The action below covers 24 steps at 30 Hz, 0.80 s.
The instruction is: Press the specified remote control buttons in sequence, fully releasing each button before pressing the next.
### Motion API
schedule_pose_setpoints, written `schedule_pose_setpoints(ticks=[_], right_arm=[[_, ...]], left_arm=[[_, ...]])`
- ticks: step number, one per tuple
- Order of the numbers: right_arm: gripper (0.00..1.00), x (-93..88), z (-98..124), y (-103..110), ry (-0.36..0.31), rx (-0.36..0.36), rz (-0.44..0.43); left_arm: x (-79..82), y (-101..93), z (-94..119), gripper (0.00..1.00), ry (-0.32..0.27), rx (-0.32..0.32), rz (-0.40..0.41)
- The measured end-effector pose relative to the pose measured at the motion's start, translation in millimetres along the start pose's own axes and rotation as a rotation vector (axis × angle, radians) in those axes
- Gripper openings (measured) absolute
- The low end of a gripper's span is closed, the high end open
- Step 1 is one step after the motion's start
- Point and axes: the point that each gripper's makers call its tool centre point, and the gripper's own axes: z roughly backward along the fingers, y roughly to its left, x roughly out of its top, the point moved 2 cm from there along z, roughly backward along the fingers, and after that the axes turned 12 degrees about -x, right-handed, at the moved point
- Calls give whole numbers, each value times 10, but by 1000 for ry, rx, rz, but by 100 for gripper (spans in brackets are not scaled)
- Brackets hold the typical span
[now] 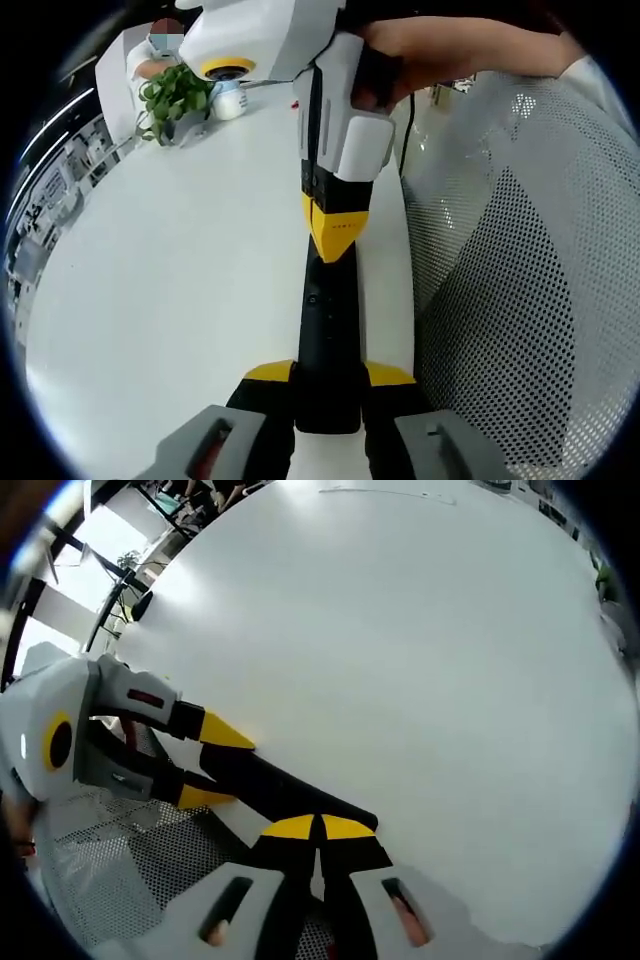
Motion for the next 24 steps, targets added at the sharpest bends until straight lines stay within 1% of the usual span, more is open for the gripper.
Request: schedule_pose_setpoints(ticks=[9, 14, 17, 24], right_arm=[[0, 8, 6, 8, 3, -7, 18], [0, 47, -3, 27, -21, -7, 30], [0, 63, -5, 49, -29, -12, 49], [0, 79, -13, 56, -39, -12, 60]], left_arm=[[1, 7, -3, 24, 1, -2, -3], [3, 3, -1, 24, 4, -3, -6], [4, 2, 0, 24, 3, -3, -5], [6, 1, 1, 25, 3, -3, -4]])
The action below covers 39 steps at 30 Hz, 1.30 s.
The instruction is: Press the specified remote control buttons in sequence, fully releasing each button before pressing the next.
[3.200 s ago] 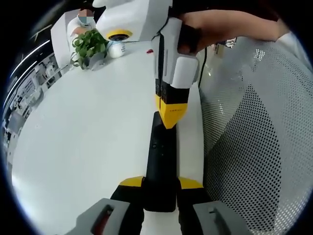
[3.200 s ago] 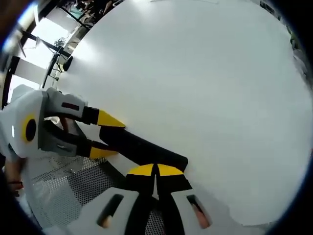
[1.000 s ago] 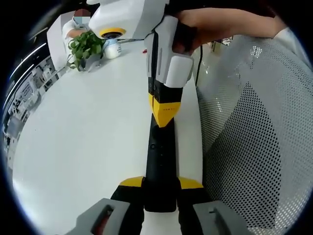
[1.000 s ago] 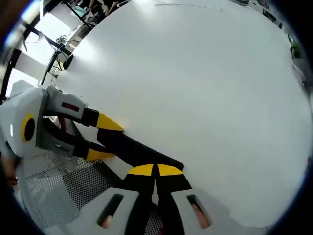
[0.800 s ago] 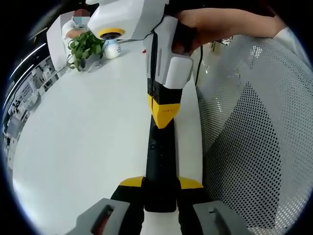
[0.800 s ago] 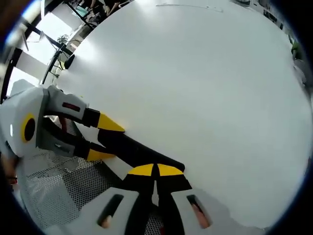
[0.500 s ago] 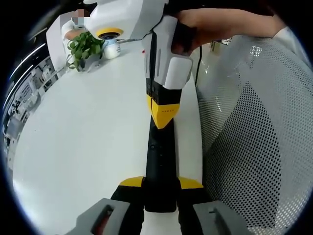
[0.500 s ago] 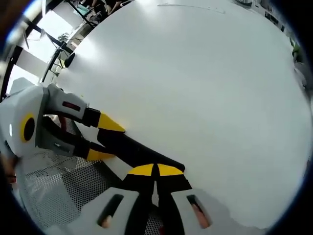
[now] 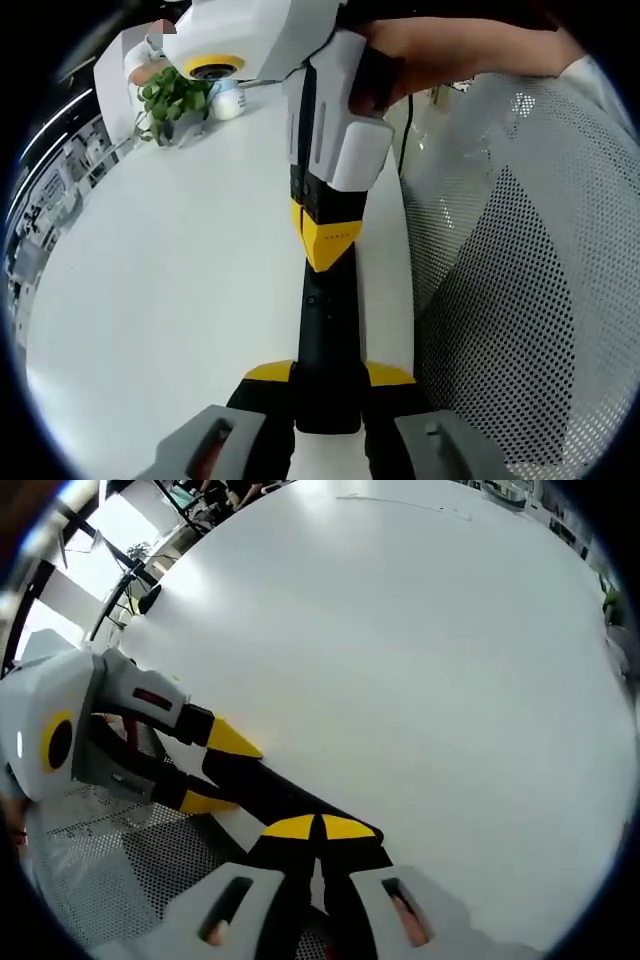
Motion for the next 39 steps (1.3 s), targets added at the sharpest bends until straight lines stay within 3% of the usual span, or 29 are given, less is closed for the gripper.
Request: schedule_pose_setpoints(ticks=[9, 16, 33, 39], right_arm=[[0, 10, -10, 1, -11, 1, 2], [0, 2, -5, -8, -21, 25, -69], [0, 13, -12, 1, -23, -12, -24], [0, 17, -8, -8, -11, 4, -54]], left_arm=[[3, -3, 5, 25, 0, 0, 3], [1, -1, 5, 25, 1, 0, 3], [-2, 0, 4, 24, -3, 3, 6], [-3, 3, 2, 24, -4, 3, 5]])
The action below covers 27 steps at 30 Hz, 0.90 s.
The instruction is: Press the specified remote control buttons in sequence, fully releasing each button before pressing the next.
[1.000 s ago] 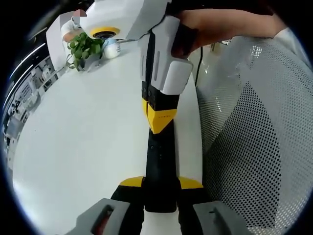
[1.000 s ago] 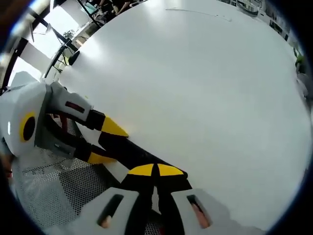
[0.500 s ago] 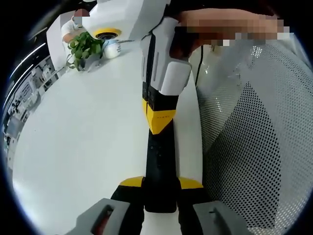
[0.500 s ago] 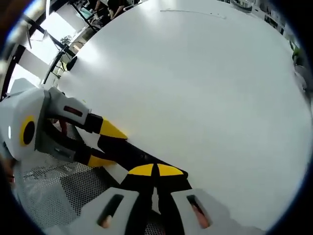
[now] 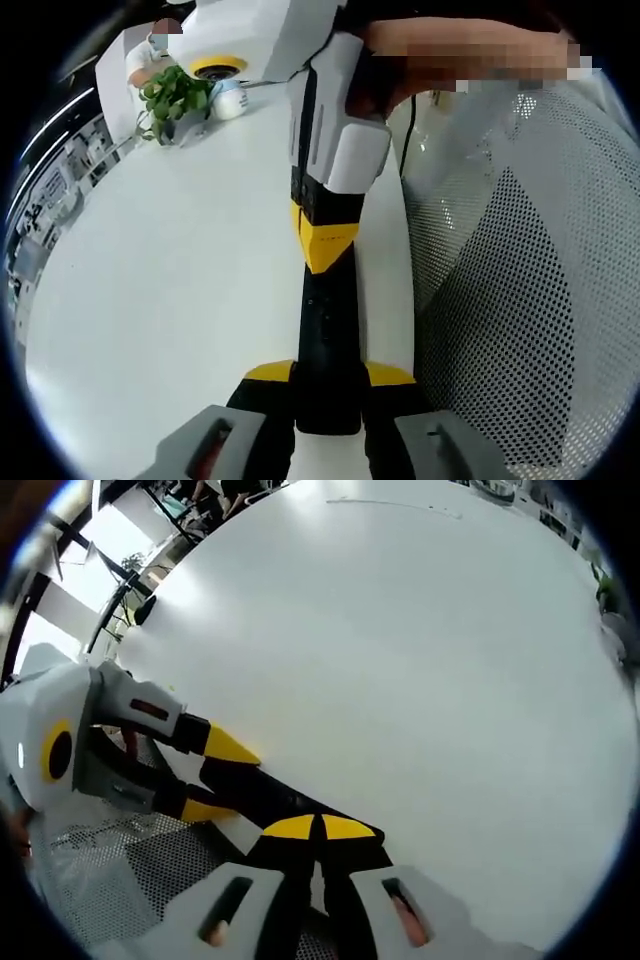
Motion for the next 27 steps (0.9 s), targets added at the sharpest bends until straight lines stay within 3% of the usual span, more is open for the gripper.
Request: schedule_pose_setpoints(ticks=[8, 16, 27], right_arm=[[0, 66, 23, 21, -40, 1, 19], [0, 30, -19, 47, -21, -7, 46], [0, 24, -24, 49, -42, -31, 69]], left_arm=[[1, -2, 0, 24, -1, 0, 1], [1, -1, -2, 24, 0, -1, 0], [3, -1, -1, 25, -5, 2, 10]])
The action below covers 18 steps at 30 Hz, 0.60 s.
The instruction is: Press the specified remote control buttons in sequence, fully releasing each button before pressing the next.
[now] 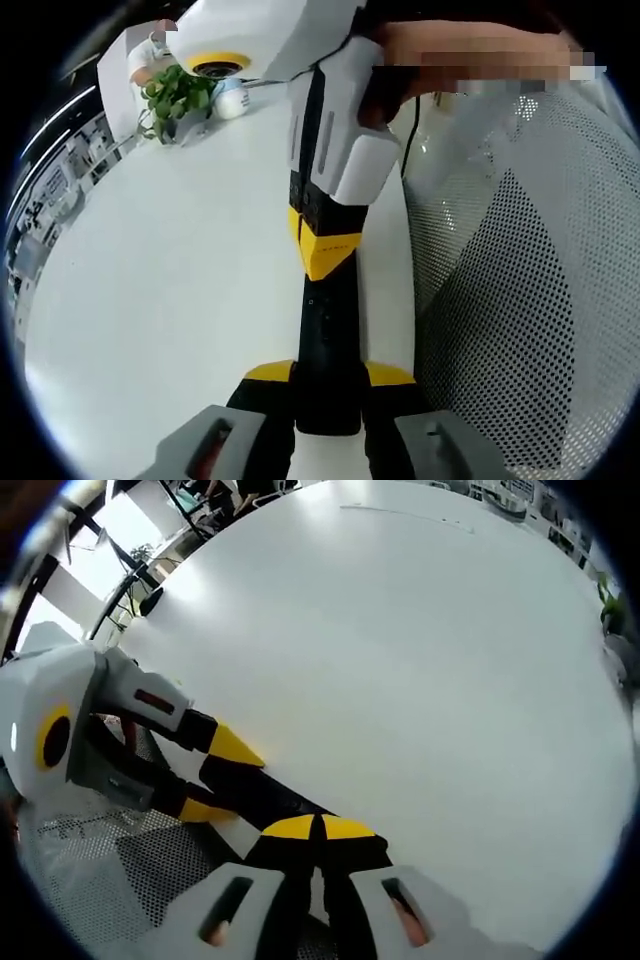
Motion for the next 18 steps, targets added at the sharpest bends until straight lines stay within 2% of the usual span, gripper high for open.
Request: schedule_pose_setpoints(ticks=[10, 14, 18], right_arm=[[0, 6, 3, -13, -3, 10, 3], [0, 16, 10, 5, -6, -3, 59], [0, -4, 26, 15, 2, 13, 63]], left_arm=[[0, 4, 1, 24, -5, 3, 9], [2, 4, 1, 24, -4, 7, 17], [2, 3, 2, 24, -6, 8, 17]])
